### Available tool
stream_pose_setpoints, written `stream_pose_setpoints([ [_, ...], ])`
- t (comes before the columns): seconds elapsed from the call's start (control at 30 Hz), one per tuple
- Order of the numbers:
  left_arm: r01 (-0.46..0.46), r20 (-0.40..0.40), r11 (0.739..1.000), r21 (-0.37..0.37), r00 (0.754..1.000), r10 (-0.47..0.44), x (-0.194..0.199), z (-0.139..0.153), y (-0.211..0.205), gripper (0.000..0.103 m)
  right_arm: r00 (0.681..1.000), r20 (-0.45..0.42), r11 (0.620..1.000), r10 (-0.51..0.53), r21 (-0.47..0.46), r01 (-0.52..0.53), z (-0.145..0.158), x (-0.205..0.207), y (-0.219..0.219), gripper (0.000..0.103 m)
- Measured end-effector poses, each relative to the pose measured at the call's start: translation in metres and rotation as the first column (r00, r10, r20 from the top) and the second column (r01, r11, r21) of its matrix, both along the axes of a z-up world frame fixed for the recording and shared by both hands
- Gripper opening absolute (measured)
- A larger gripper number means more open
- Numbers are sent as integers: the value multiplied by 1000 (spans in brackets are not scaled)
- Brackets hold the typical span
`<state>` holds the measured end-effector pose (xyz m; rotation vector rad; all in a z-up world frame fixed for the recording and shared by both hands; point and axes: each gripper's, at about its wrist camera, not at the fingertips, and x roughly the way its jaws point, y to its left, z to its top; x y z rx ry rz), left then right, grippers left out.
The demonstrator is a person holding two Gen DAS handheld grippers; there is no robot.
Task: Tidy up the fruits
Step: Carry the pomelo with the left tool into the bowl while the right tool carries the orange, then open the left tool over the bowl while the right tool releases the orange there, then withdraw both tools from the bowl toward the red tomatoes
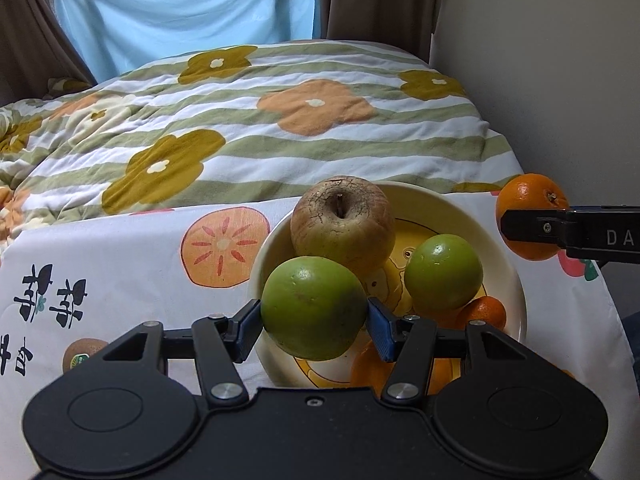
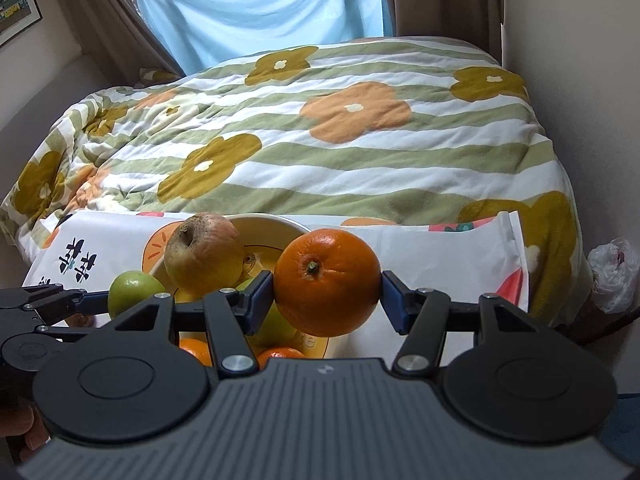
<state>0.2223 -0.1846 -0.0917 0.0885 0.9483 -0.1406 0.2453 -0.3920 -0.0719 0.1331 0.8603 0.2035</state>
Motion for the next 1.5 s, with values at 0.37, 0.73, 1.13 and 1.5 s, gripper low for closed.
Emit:
stream_pose_setpoints([
  [0.37,-14,85,1000,7,996,13,-7,19,7,91,1000,1,1000,22,16,-22,-4,10,6,72],
  [0.73,-76,81,997,-5,994,76,-22,24,27,91,999,1,998,53,32,-53,-11,33,22,72],
  [1.13,-78,82,997,12,994,77,-26,20,33,91,996,60,995,62,73,-67,-24,45,24,74],
  [1.5,-56,83,998,25,995,53,-31,20,31,91,996,82,998,35,58,-40,-18,30,14,101],
])
